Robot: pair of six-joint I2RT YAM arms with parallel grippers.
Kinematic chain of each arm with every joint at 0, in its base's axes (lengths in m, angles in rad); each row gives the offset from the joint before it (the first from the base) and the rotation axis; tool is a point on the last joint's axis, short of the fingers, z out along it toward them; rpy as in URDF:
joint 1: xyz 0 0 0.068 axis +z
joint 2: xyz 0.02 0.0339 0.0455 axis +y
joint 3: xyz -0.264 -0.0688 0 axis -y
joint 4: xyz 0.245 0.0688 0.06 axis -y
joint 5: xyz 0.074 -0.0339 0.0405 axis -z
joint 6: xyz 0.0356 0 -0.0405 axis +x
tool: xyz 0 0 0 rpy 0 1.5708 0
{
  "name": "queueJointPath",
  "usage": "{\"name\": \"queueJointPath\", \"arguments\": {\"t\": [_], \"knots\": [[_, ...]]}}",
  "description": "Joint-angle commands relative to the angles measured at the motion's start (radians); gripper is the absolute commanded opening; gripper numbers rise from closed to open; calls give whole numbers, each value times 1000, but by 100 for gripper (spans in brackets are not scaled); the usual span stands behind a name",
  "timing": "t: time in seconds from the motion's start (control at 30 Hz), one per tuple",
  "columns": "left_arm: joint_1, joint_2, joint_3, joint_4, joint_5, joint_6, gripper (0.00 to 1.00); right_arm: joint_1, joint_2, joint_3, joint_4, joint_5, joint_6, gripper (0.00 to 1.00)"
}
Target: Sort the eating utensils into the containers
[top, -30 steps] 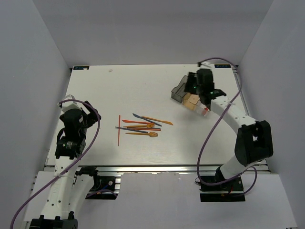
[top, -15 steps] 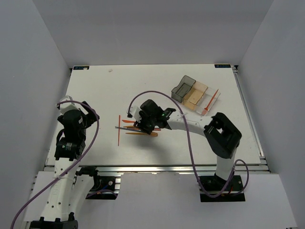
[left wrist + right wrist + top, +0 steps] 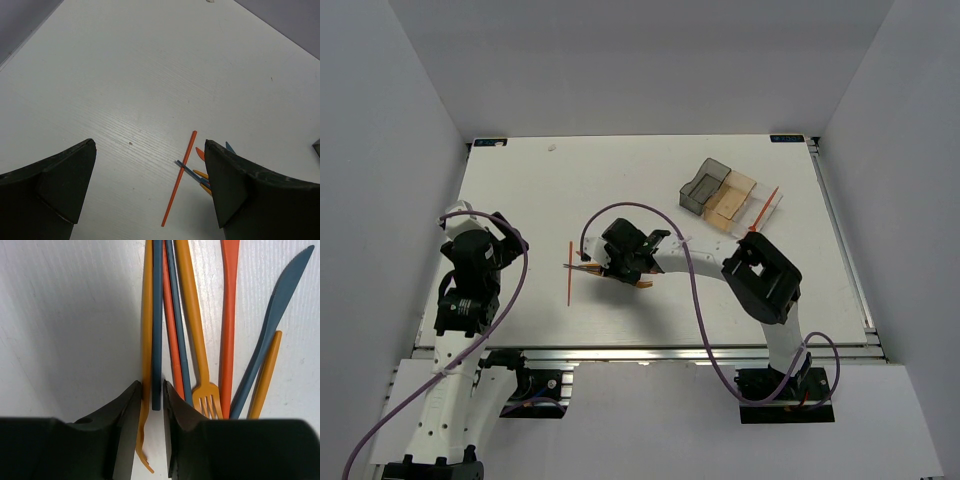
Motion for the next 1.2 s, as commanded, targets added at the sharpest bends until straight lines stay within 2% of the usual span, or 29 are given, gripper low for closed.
{"name": "queueJointPath", "arguments": {"t": [0.0,0.17,0.3,0.57,0.73,1.07,1.17], "knots": [[-3,-2,0,0,-4,-2,98,8,-40,-4,14,-6,-9,30],[-4,1,0,0,-1,-1,98,10,-56,-21,37,-23,-3,29],[-4,1,0,2,0,-1,98,10,-62,-31,48,-21,-3,20],[-4,2,-2,5,10,2,98,13,-97,-63,64,-21,14,11],[-4,2,-2,5,11,2,98,13,-114,-61,68,-22,14,1],[-3,4,-2,5,13,2,98,12,-159,-63,81,-3,17,2],[-3,4,0,6,13,2,98,-1,-186,-81,127,76,61,0]]}}
